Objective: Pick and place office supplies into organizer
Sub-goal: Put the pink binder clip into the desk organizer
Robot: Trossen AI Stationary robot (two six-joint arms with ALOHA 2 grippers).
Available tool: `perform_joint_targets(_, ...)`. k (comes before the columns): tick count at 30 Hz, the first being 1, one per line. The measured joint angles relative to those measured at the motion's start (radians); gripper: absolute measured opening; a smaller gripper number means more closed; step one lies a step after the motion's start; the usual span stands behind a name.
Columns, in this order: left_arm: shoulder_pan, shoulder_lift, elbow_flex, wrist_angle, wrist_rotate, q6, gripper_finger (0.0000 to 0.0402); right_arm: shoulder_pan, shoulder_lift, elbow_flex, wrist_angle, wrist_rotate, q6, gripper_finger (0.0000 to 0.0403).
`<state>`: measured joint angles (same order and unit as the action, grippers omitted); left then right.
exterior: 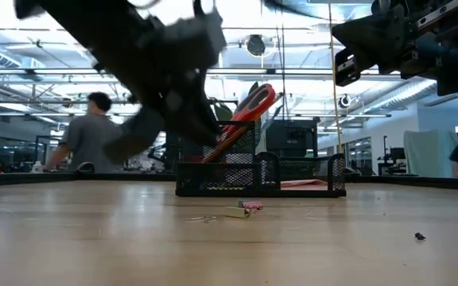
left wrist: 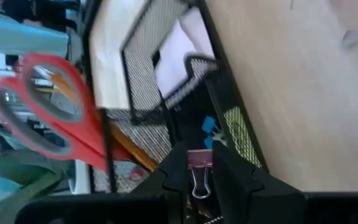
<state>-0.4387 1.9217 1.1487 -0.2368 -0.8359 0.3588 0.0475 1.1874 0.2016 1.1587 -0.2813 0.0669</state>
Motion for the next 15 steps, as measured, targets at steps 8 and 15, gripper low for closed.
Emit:
perform_joint_targets(8, 0.045, 0.058, 0.001, -0.005, 0.025, -0.027, 0.0056, 0.000, 0.000, 0.000, 0.003, 0.000, 0.003, 0.0004)
perform_joint_targets(15, 0.066, 0.056, 0.000, -0.006, 0.034, -0.080, 0.0056, 0.000, 0.000, 0.000, 0.003, 0.000, 0.002, 0.0004)
